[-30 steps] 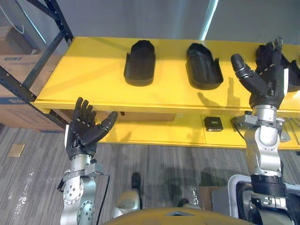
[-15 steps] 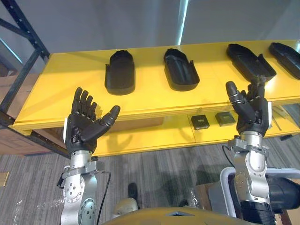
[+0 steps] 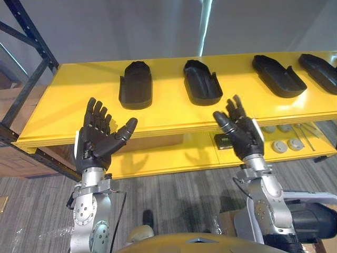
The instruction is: Walk over and take three plastic housings, then place them on the shelf
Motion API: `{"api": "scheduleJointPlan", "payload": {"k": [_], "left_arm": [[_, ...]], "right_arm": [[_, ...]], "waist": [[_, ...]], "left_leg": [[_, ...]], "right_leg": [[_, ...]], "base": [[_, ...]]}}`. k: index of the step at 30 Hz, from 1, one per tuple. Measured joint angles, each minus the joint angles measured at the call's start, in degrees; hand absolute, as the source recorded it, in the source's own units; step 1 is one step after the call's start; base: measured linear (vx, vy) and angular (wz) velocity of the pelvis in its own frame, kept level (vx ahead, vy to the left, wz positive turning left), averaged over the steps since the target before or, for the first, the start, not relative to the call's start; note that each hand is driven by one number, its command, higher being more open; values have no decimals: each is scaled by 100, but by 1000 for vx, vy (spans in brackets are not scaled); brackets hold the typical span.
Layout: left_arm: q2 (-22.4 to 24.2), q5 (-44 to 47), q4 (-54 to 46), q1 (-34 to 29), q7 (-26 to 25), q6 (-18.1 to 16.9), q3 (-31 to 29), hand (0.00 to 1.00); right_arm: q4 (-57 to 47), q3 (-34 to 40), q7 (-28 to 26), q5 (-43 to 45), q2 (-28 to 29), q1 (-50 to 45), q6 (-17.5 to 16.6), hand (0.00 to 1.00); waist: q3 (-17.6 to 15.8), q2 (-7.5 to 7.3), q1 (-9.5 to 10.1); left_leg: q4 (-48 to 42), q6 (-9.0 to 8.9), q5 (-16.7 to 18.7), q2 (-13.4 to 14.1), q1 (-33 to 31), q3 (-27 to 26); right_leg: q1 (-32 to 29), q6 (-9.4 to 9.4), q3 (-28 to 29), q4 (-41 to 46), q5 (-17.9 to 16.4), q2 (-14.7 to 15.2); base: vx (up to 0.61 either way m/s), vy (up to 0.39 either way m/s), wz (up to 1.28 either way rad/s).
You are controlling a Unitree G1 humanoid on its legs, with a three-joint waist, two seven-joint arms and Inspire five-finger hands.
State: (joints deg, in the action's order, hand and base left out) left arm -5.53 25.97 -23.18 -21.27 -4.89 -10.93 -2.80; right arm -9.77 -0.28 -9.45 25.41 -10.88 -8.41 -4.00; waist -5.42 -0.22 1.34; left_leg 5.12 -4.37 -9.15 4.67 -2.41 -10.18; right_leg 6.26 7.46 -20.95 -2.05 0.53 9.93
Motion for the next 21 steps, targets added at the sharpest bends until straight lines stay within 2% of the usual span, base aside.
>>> {"api": "scheduleJointPlan", "payload": {"k": [3,11,21], "left_arm": [[-4,-178,0,-14,5,0,-2,100],[-4,-180,0,-179,8,0,-6,100],[-3,-181,0,-196,4,-1,2,100]], "right_arm": [[53,-181,-17,-23,-1,0,99,100],[386,-322,39,-34,-4,1,101,100],[545,-435,422,-53,-7,18,88,100]], "waist": [[2,-18,15],[-2,-41,26],[-26,-81,51]], "left_leg": [[0,11,-9,-5,-26,61],[0,59,-54,-14,-82,147],[0,36,-63,-22,-96,259]], "right_leg": [[9,2,-56,0,1,13],[6,4,-147,0,1,12],[42,-31,-245,35,-28,7]], "base": [[-7,-3,11],[-5,-2,6],[-13,-2,5]]}}
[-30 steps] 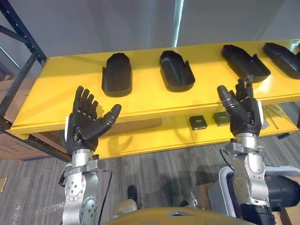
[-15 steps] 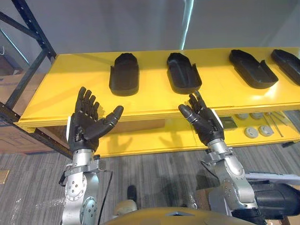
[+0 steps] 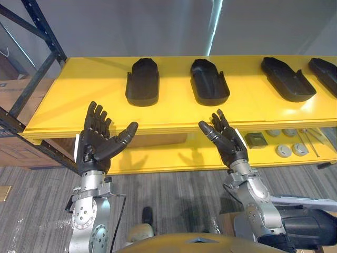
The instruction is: Walk over and take three plastic housings, then place them on the shelf
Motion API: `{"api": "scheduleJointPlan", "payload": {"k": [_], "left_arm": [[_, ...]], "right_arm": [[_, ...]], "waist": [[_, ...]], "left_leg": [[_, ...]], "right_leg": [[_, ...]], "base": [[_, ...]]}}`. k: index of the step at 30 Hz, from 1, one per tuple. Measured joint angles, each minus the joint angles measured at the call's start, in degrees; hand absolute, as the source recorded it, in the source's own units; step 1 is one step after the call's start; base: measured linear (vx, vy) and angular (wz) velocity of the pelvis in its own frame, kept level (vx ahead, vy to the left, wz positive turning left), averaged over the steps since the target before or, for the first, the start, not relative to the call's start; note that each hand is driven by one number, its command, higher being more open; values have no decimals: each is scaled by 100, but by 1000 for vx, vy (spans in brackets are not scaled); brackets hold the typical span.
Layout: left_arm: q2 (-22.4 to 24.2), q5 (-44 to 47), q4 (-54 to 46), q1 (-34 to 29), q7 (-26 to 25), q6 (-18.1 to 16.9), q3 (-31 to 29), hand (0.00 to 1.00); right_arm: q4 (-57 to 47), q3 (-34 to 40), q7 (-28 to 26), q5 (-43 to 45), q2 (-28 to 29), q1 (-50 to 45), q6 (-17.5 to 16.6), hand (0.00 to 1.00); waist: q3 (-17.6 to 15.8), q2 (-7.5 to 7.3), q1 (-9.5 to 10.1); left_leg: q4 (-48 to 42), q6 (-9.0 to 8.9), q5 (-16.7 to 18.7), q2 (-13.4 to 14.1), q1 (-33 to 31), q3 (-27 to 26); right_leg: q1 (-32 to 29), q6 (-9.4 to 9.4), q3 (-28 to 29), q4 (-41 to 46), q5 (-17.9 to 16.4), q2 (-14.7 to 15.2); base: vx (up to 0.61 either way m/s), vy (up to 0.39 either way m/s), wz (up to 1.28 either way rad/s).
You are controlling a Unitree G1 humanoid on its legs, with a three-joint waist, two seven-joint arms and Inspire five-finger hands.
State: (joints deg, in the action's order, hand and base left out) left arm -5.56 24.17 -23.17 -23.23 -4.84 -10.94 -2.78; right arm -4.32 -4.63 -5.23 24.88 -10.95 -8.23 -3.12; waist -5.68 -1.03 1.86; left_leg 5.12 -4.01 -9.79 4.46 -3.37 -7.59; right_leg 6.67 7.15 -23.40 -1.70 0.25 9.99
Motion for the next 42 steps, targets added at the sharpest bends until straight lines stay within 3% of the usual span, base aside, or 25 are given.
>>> {"api": "scheduleJointPlan", "payload": {"k": [15,35,42], "left_arm": [[8,0,0,-242,-2,-3,6,100],[13,0,0,-388,-6,-3,23,100],[13,0,0,-393,-6,-4,75,100]], "right_arm": [[-9,2,246,-44,0,456,-519,100],[-23,222,895,-415,0,753,-521,100],[400,319,1083,-416,0,983,-522,100]], "waist": [[-87,-92,131],[-296,-89,272],[-347,-95,278]], "left_leg": [[0,-3,-42,-5,2,96],[-2,-6,-41,-6,4,174],[-1,-4,-46,-17,4,206]], "right_leg": [[34,1,-84,65,-26,3],[46,32,-157,163,-85,8],[55,5,-177,174,-112,14]], "base": [[-7,-1,2],[-1,-3,1],[0,0,0]]}}
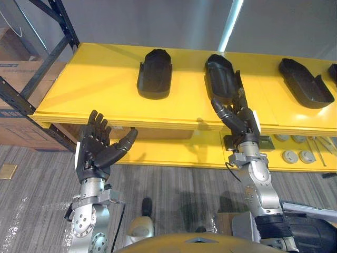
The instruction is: Walk over and take three plastic housings, then place them on the shelf
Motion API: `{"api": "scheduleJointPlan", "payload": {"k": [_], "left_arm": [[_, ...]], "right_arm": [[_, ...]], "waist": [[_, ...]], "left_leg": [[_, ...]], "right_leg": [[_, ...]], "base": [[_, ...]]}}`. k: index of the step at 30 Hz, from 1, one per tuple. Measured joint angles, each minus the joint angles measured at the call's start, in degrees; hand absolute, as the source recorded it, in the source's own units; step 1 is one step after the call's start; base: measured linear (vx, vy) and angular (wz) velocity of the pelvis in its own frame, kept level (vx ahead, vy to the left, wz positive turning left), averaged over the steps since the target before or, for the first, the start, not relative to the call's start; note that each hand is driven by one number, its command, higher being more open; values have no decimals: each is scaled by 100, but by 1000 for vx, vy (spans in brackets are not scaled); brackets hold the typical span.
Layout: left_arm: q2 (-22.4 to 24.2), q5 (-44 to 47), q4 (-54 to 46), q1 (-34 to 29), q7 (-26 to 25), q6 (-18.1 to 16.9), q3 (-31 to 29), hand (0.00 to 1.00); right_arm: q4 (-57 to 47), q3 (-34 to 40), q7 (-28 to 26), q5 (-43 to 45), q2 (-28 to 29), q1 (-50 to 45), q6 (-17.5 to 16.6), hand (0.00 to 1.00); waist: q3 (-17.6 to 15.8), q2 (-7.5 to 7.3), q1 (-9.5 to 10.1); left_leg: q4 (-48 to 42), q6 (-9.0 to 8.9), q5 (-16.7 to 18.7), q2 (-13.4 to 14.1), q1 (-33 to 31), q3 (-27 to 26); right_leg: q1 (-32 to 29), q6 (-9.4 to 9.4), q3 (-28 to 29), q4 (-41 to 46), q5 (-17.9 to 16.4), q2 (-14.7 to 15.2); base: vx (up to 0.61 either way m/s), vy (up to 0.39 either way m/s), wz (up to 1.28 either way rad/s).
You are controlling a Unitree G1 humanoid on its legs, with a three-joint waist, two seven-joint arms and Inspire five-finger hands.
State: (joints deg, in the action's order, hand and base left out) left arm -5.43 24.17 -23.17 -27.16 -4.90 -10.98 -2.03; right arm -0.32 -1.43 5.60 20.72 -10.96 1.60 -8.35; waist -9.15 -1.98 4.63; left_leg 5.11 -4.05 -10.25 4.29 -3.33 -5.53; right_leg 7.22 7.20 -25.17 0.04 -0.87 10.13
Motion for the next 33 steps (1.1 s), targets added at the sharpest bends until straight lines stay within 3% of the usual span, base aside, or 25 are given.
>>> {"api": "scheduleJointPlan", "payload": {"k": [33], "left_arm": [[-2,1,4,-34,-2,-13,172,100]], "right_arm": [[690,70,434,-236,-51,396,-25,100]], "waist": [[-140,139,49]], "left_leg": [[0,17,-28,-70,28,130]], "right_leg": [[77,27,-133,84,-44,77]], "base": [[-2,-3,1]]}}
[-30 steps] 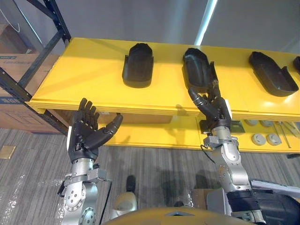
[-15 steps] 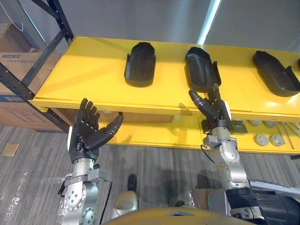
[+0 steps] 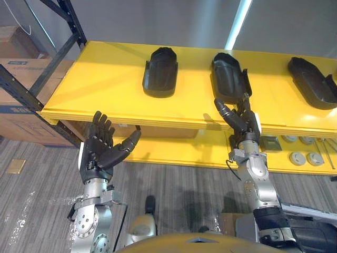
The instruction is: Walk over and take three plastic housings, then place them on the shelf
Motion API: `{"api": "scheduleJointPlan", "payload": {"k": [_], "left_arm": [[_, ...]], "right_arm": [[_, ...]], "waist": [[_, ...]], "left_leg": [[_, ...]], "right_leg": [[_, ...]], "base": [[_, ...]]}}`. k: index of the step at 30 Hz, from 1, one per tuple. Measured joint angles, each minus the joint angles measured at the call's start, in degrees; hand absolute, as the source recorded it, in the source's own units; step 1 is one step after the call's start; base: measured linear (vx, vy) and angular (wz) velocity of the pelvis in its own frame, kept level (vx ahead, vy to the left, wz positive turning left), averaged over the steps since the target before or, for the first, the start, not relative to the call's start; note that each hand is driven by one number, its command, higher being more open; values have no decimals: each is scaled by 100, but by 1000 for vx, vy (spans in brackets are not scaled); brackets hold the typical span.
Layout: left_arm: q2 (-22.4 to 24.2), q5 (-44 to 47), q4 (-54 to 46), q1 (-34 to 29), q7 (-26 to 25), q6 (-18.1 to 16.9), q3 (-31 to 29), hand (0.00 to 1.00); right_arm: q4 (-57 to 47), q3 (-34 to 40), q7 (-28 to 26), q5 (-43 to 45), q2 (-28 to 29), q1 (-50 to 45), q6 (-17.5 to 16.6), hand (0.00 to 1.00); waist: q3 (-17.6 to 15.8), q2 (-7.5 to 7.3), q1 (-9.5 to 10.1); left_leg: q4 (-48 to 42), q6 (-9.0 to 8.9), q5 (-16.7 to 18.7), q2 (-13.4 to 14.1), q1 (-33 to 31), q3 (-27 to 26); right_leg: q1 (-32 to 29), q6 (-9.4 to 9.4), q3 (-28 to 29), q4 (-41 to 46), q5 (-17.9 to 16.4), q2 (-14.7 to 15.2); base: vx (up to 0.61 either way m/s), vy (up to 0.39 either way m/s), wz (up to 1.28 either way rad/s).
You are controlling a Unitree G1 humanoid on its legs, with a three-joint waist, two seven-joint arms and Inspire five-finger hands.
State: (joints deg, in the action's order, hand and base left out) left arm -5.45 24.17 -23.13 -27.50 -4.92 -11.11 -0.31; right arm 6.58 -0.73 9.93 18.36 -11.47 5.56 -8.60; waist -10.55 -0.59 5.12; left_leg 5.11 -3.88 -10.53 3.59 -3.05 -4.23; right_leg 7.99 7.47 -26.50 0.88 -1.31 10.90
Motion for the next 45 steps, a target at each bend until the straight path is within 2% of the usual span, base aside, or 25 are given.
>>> {"api": "scheduleJointPlan", "payload": {"k": [11,17,38,40,45], "left_arm": [[-3,0,1,0,-1,-3,13,100],[-9,0,13,-2,-5,-4,41,100],[-17,1,22,1,-53,-22,198,100],[-17,1,22,2,-53,-27,197,100],[-13,0,21,6,-62,-55,150,100]], "right_arm": [[217,0,119,2,0,130,-170,100],[275,0,202,2,-1,218,-171,100],[460,-6,406,-4,0,432,-174,100],[305,-5,385,-1,0,351,-173,100],[-1234,-68,-10,1,5,-541,-46,100]], "waist": [[-13,15,58],[-13,15,106],[-15,15,90],[-15,15,87],[-7,-10,59]], "left_leg": [[0,5,-7,-1,0,33],[0,5,-12,-5,-2,54],[0,5,-17,1,-1,28],[0,0,-12,3,-1,-8],[-2,17,49,22,86,-220]], "right_leg": [[7,1,-10,0,1,0],[15,1,-28,2,1,4],[10,2,-12,-10,3,-3],[4,4,8,-25,5,-5],[-10,29,197,-106,27,-16]], "base": [[0,0,0],[0,0,0],[0,0,0],[0,0,-5],[21,-10,-17]]}}
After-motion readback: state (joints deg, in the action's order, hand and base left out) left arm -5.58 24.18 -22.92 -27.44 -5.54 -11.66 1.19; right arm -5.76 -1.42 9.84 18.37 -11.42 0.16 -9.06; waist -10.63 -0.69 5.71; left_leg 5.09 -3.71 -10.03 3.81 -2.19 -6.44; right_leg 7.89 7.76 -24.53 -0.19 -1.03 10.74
